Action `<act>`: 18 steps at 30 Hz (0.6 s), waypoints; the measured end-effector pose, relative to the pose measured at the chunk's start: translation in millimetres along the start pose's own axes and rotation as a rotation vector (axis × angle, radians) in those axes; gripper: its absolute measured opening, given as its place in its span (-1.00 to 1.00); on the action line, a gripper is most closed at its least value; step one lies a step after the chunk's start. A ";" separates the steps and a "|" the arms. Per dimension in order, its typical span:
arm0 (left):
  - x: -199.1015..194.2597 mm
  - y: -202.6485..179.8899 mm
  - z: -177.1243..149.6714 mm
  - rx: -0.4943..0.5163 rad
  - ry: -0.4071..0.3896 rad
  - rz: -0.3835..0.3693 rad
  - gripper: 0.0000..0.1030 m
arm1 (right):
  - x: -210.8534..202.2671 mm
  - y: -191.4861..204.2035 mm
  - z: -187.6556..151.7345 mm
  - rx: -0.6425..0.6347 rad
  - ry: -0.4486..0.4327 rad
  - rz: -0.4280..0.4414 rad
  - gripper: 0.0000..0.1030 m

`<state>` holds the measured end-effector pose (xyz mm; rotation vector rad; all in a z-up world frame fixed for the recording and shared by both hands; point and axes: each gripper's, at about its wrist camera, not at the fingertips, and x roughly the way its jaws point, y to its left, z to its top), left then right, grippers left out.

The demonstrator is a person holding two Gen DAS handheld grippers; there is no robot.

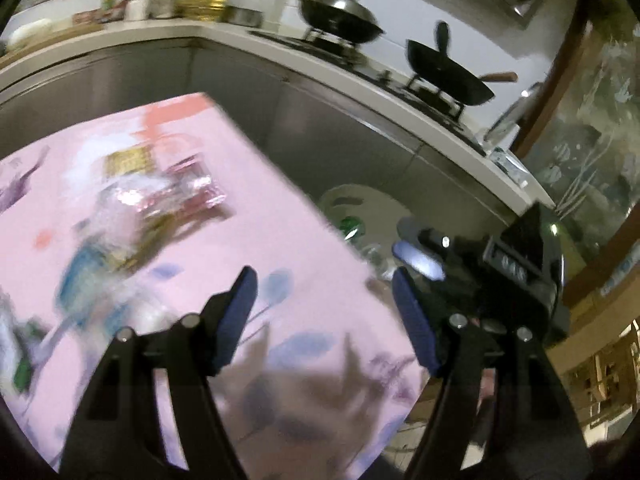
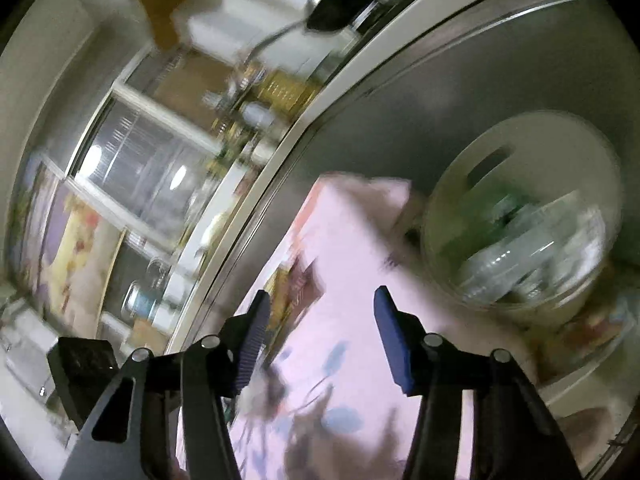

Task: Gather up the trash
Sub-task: 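Grasp the green-and-white wrapper with the left gripper while the right gripper grasps the blue tissue pack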

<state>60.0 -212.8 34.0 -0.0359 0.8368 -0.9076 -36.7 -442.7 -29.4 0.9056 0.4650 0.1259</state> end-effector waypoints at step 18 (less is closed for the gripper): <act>-110.6 247.6 -63.9 -0.524 -0.071 0.226 0.41 | 116.4 90.0 -73.4 -0.161 0.318 0.000 0.03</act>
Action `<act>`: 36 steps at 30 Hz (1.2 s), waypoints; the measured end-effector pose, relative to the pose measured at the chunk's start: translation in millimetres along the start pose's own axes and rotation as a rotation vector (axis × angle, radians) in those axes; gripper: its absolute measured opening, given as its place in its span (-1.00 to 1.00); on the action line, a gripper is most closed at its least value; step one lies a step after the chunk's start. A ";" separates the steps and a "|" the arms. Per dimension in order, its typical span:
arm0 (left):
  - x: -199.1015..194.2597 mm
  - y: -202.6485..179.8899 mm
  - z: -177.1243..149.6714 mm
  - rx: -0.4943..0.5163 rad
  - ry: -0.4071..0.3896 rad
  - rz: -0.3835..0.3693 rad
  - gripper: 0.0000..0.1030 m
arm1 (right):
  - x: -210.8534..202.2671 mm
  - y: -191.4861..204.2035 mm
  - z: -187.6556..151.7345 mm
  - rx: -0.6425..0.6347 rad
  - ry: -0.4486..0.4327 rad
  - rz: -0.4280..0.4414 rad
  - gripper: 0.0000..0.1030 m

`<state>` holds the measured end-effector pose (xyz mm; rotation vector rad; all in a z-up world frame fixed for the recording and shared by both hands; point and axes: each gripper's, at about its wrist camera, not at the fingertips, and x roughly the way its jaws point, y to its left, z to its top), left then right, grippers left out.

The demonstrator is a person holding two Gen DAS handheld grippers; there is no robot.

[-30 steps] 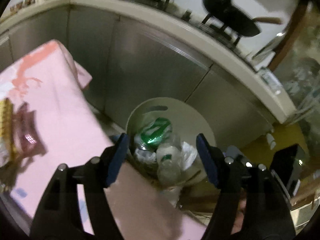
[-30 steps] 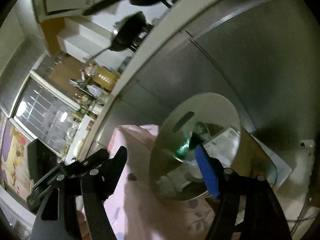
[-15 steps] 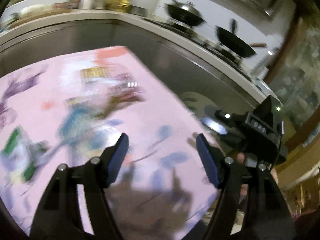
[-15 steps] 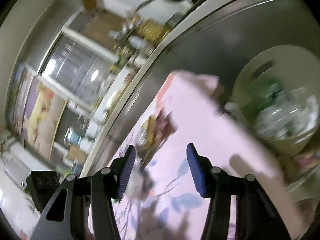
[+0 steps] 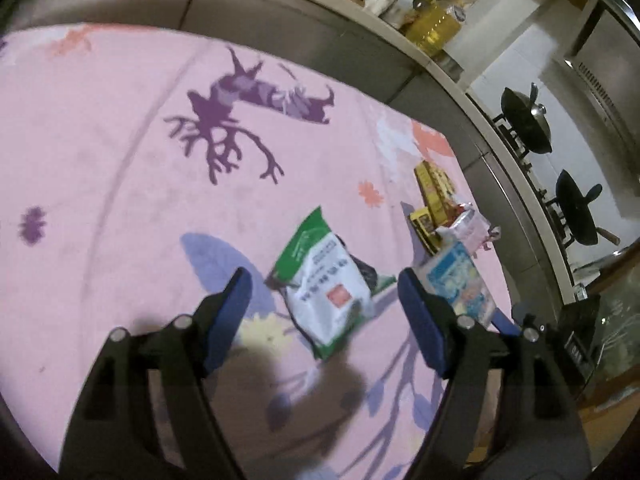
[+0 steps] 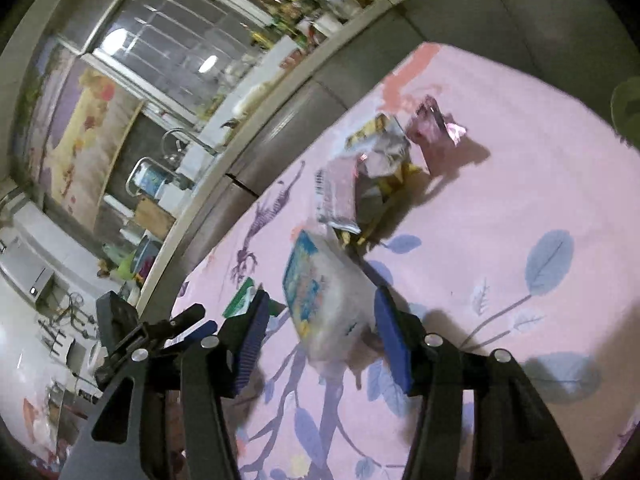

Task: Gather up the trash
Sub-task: 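Grasp the green-and-white wrapper with the left gripper while the right gripper grasps the blue tissue pack, then carry wrapper and tissue pack to the bin and open both grippers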

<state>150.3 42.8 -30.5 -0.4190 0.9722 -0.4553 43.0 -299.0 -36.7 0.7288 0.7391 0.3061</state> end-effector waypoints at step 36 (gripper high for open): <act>10.8 -108.3 -35.8 0.201 0.058 -0.255 -0.80 | -62.1 -18.7 -26.1 -0.011 -0.099 0.125 -0.44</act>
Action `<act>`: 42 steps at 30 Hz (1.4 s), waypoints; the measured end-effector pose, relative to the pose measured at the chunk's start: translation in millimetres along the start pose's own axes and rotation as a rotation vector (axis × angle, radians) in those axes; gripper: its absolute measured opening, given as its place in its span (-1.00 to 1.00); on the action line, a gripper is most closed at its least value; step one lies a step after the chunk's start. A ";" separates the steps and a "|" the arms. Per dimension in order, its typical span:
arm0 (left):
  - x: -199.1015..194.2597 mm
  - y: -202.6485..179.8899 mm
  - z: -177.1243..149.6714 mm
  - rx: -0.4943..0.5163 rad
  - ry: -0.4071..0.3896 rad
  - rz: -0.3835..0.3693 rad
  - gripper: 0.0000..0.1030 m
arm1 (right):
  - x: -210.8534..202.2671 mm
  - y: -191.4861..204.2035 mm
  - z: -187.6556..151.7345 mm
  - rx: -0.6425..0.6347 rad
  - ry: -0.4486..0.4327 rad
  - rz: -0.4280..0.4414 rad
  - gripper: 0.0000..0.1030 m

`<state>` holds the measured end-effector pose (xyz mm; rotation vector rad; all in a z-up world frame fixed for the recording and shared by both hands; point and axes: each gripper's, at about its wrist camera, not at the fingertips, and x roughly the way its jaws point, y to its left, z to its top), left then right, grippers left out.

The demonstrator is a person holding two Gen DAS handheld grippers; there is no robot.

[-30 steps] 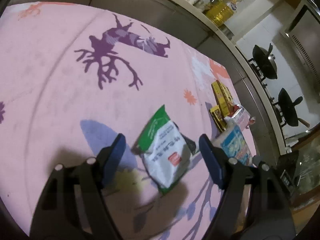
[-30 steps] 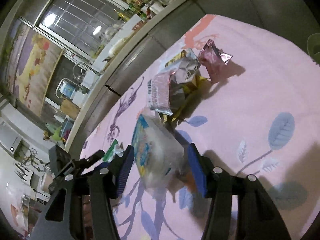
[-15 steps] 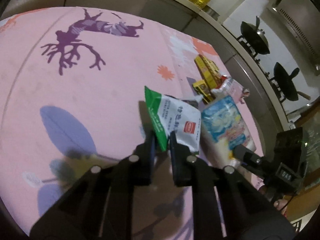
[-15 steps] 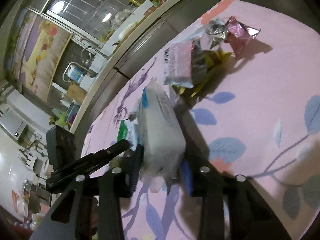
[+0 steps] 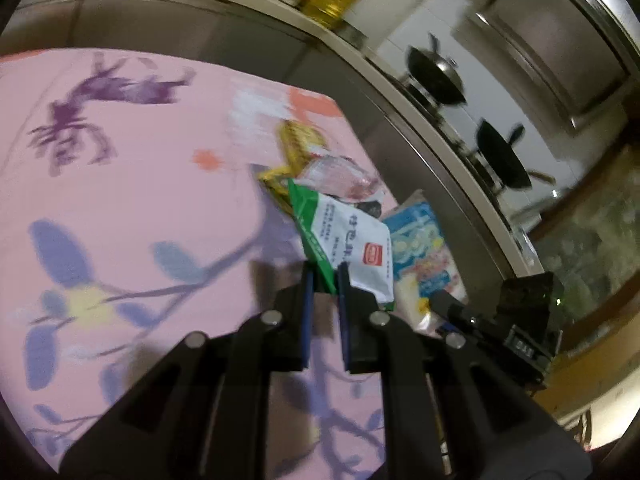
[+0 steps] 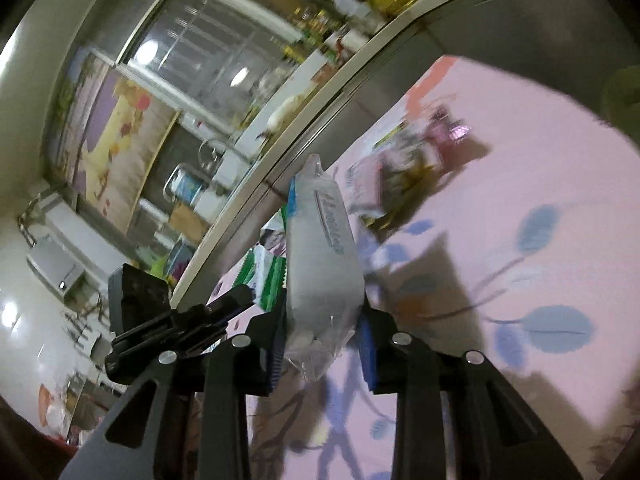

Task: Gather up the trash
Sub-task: 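Carry wrapper and tissue pack to the bin and open both grippers, then move both grippers back over the remaining wrappers on the table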

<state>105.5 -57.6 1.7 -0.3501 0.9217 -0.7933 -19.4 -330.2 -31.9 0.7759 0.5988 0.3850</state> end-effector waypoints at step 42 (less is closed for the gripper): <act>217.4 -196.8 -0.2 0.331 0.224 0.003 -0.04 | -151.0 -145.1 56.7 0.244 -0.532 -0.472 0.18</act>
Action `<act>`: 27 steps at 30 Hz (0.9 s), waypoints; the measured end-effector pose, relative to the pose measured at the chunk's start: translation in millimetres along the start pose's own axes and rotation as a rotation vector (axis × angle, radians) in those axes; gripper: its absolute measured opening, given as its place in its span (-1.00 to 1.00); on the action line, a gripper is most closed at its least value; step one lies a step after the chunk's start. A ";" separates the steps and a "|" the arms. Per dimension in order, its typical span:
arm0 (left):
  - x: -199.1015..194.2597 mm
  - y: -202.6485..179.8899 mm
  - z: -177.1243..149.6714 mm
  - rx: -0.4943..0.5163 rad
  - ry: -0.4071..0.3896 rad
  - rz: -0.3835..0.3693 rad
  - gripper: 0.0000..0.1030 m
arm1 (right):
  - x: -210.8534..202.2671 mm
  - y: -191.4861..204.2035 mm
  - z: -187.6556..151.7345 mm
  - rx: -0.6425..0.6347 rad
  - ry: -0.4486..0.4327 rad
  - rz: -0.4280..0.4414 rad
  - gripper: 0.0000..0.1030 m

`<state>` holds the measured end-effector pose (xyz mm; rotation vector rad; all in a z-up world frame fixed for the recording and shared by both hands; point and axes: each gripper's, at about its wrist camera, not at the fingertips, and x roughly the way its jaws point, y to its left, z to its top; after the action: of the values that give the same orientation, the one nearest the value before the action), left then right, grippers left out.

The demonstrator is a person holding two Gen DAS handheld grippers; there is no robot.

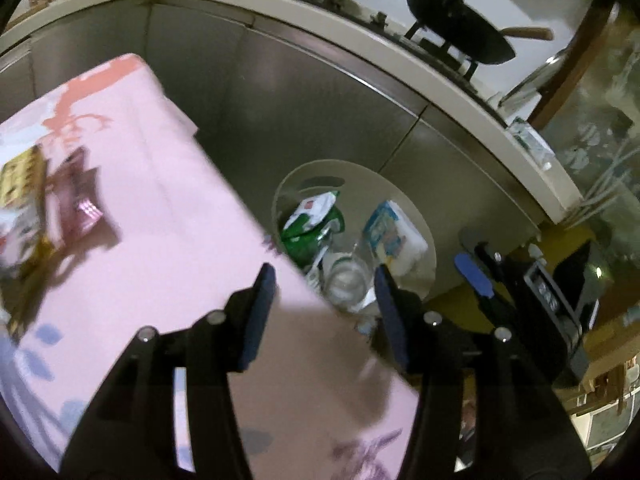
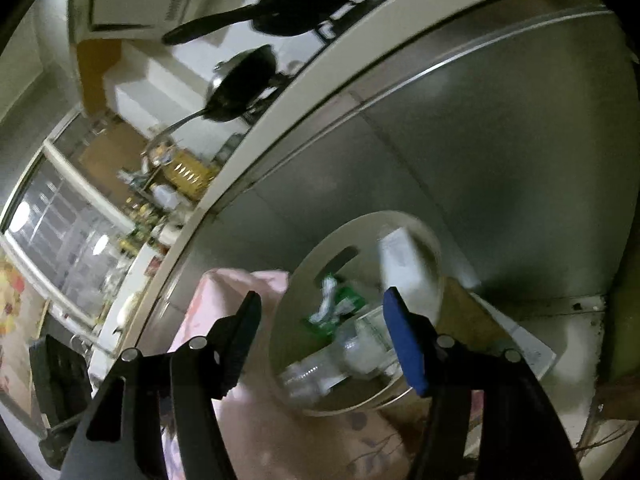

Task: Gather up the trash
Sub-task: 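Move both grippers back over the remaining wrappers on the table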

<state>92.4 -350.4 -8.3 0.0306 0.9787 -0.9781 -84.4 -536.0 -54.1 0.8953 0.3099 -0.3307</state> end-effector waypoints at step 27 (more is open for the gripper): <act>-88.0 168.5 -5.7 -0.147 -0.158 0.356 0.36 | 154.5 173.9 -79.0 -0.236 0.497 0.272 0.15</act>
<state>191.2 -188.1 -14.3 0.0047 0.8609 -0.5717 116.1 -395.0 -39.1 0.7651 0.6623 0.1850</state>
